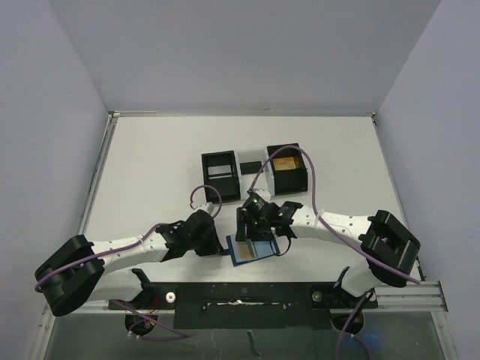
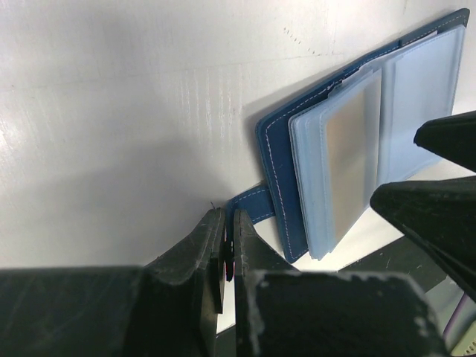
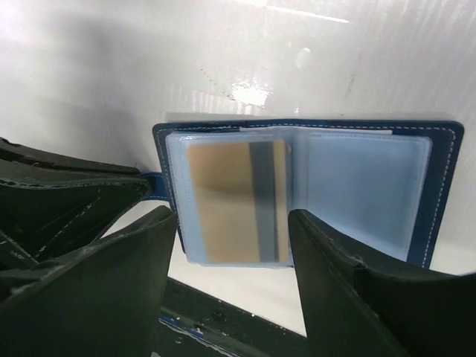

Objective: Take the credit cards out of the card holder

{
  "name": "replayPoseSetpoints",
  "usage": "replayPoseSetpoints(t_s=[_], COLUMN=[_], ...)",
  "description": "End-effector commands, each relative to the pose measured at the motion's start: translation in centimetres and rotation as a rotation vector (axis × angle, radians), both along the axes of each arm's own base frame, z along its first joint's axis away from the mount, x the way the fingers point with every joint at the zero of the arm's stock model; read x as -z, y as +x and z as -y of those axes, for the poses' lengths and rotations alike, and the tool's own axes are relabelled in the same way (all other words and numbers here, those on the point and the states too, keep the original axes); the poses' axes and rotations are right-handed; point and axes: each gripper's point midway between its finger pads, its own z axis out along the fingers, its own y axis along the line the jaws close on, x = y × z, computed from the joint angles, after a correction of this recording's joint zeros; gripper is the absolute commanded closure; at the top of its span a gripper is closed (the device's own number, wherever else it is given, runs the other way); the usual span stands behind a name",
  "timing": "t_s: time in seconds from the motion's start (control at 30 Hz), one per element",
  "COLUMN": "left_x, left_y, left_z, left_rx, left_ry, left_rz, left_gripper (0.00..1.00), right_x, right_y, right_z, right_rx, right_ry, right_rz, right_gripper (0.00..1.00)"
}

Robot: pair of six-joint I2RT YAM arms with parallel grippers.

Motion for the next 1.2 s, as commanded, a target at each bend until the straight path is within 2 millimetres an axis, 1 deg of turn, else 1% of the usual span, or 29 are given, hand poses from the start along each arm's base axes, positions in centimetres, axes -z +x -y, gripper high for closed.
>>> replayPoseSetpoints(t_s=[0.0,0.03,0.17,0.27,0.33,0.43,0.53,0.67,0.8,0.9,1.03,1.17], left_x=[-1.4,-1.5,-1.4,-1.4,-1.5,-1.6,-1.5,-1.3,-1.2,-1.2,-1.3,-1.5], left_y=[1.0,1.0,1.1,1.1,1.1,1.1,1.2,0.9,0.8,0.8,0.9,1.1], left_z=[0.7,0.8,0.8,0.8,0.9,0.9,0.6,0.6,0.4,0.2,0.3,0.5], left_rx=[-0.001,0.0,0.001,-0.001,0.002,0.008,0.002,0.003,0.001,-0.002,0.003,0.008], left_ry=[-0.018,-0.019,-0.015,-0.016,-0.022,-0.013,-0.002,-0.007,-0.005,0.003,0.007,0.005], left_rz=[0.045,0.046,0.048,0.047,0.046,0.047,0.05,0.042,0.039,0.04,0.042,0.045], left_gripper=[1.0,1.0,1.0,1.0,1.0,1.0,1.0,1.0,1.0,1.0,1.0,1.0], right_x=[-1.6,-0.9,0.5,1.8,2.1,1.6,0.9,-0.6,-1.5,-1.8,-1.3,-0.6], right_y=[0.9,0.8,0.2,-0.1,-0.2,-0.3,-0.4,-0.1,0.5,0.7,0.6,0.0], right_z=[-1.8,-1.7,-1.9,-1.3,-1.0,-1.4,-1.6,-1.1,0.4,1.6,3.8,5.6], right_rx=[-0.034,-0.038,-0.062,-0.06,-0.058,-0.067,-0.058,-0.03,0.001,0.022,0.05,0.068], right_ry=[0.013,-0.019,-0.055,-0.125,-0.152,-0.109,-0.043,0.027,0.044,0.029,-0.055,-0.127], right_rz=[0.046,0.034,0.012,-0.007,-0.007,0.002,0.013,0.03,0.04,0.051,0.045,0.029], right_gripper=[0.36,0.36,0.35,0.35,0.36,0.41,0.5,0.5,0.48,0.47,0.47,0.46])
